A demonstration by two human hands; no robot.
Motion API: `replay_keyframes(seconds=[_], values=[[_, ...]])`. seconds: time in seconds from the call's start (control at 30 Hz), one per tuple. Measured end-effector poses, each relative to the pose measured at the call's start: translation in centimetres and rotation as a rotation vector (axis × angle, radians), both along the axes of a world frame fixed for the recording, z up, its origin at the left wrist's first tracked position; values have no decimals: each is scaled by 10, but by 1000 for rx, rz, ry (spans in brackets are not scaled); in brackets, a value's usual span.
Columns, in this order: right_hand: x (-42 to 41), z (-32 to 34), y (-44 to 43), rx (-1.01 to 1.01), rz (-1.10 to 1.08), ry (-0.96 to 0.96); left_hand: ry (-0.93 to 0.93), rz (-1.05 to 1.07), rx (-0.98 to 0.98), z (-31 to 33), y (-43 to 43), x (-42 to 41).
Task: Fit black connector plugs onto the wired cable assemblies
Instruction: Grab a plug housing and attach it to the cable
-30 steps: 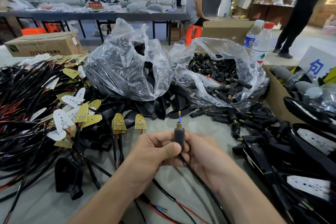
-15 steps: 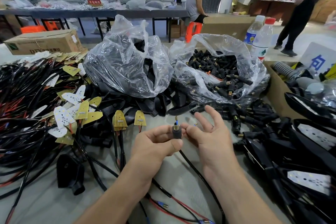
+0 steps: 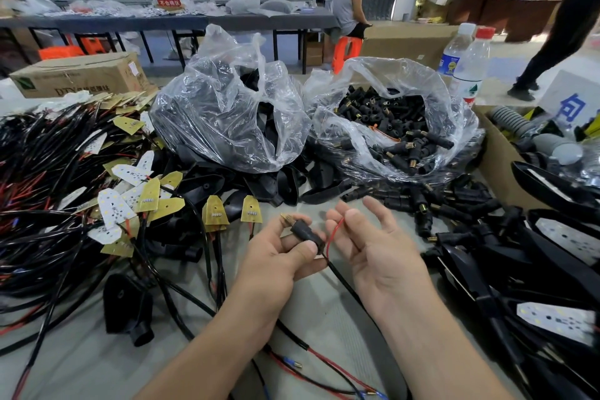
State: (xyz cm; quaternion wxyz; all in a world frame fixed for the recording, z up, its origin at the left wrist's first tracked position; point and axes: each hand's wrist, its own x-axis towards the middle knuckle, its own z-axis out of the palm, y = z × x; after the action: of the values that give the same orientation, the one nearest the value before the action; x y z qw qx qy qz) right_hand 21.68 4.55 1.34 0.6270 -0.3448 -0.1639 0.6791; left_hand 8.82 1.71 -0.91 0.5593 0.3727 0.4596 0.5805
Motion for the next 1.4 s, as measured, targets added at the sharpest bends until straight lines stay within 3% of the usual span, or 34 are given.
replay_keyframes(seconds=[0.1, 0.27, 0.33, 0.57, 1.2, 1.3, 1.4], values=[[2, -1, -3, 25, 97, -135, 27, 10, 3, 1, -1, -1], [4, -4, -5, 117, 309, -638, -45, 58, 10, 4, 0, -3], [4, -4, -7, 139, 407, -736, -79, 99, 21, 5, 1, -5], [10, 0, -11, 167, 598, -755, -154, 227, 32, 5, 7, -17], [-5, 3, -14, 203, 316, -731, 73, 14, 24, 4, 1, -13], [-4, 3, -14, 229, 305, -753, 146, 98, 27, 1, 1, -11], [-4, 5, -15, 225, 349, -651, 281, 152, 71, 0, 1, -10]])
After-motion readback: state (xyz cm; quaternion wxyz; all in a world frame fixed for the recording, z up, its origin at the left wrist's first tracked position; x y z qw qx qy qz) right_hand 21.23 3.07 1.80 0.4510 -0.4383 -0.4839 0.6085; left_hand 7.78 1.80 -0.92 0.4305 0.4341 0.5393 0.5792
